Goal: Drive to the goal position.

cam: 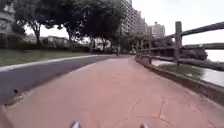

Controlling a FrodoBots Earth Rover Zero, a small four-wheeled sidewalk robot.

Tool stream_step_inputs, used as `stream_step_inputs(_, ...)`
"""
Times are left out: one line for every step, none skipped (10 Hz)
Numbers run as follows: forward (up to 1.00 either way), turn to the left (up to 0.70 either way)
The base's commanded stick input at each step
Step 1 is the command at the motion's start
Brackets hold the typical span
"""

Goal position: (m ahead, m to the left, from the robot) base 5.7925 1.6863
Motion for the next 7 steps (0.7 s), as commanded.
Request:
stream_step_inputs(0.70,0.00)
stream_step_inputs(0.70,0.00)
stream_step_inputs(0.70,0.00)
stream_step_inputs(0.70,0.00)
stream_step_inputs(0.70,0.00)
stream_step_inputs(0.70,0.00)
stream_step_inputs(0.70,0.00)
